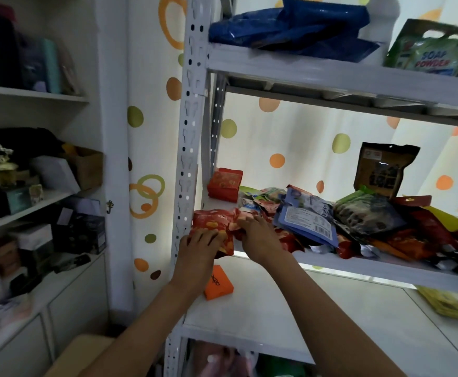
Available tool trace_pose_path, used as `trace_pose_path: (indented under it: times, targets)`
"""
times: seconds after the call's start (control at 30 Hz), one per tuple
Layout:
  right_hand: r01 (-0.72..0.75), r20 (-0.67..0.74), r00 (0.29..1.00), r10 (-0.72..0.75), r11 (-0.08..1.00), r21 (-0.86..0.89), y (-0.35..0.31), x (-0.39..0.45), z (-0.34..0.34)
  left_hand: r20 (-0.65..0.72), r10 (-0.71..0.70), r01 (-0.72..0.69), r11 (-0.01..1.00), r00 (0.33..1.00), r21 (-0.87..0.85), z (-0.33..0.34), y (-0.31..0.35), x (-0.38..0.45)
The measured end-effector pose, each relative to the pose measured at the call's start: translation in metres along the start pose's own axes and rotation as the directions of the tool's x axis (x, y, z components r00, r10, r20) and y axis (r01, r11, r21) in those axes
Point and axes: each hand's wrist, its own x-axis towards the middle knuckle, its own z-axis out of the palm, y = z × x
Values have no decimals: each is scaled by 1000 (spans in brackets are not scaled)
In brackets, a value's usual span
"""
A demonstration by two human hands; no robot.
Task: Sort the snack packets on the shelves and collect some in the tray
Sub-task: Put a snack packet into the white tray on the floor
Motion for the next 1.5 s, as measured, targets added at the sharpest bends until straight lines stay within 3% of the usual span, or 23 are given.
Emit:
trace_pose_path:
  times: [0.17, 0.27, 0.4, 0.47, 0.53, 0.6, 0.7, 0.77, 0.83, 0.9, 1.0, 1.1, 1.23, 1.33, 1.5]
  targets:
    - [-44, -46, 998, 42, 999, -32, -8, -11, 8, -84, -5, -5, 993, 996, -116, -2, 1, -39]
    - [-44, -138, 989, 44, 999, 2, -17, -25, 18, -155, -14, -17, 980, 988, -198, -4, 2, -61]
    - [-10, -297, 954, 30, 998, 68, -29, -49, 36, -181, -128, 53, 928, 975, -370, -5, 6, -87]
    - [-38, -357, 925, 130, 967, 254, -38, -65, 41, -184, -200, 94, 879, 962, -467, -7, 6, -99]
    - [-123, -249, 920, 302, 827, 549, -53, -87, 39, -175, -274, 131, 815, 946, -565, -13, 8, -113]
    - [-219, -61, 926, 372, 662, 717, -67, -109, 41, -128, -385, 191, 686, 914, -703, -22, 13, -129]
    - [-268, 60, 932, 356, 571, 776, -83, -145, 49, 36, -552, 300, 397, 833, -867, -38, 30, -149]
    - [-301, 127, 921, 368, 466, 832, -91, -172, 52, 139, -653, 365, 224, 745, -904, -48, 44, -160]
    - [-355, 228, 889, 397, 285, 890, -96, -204, 51, 260, -727, 404, 26, 636, -914, -55, 65, -173]
    - [-430, 375, 835, 403, 51, 901, -97, -236, 52, 391, -734, 398, -178, 555, -900, -61, 87, -190]
    - [-407, 400, 817, 416, -77, 910, -91, -275, 58, 509, -683, 430, -304, 524, -850, -63, 109, -218]
    - [-328, 347, 831, 435, -120, 937, -83, -305, 60, 578, -606, 482, -337, 546, -809, -76, 120, -237]
    - [-256, 320, 835, 448, -200, 946, -76, -340, 61, 547, -570, 576, -152, 613, -803, -98, 137, -263]
    - [-226, 321, 841, 435, -257, 940, -72, -354, 54, 577, -533, 628, -106, 618, -771, -107, 144, -276]
    - [-214, 303, 853, 424, -246, 945, -62, -367, 35, 607, -454, 663, -47, 652, -747, -111, 153, -277]
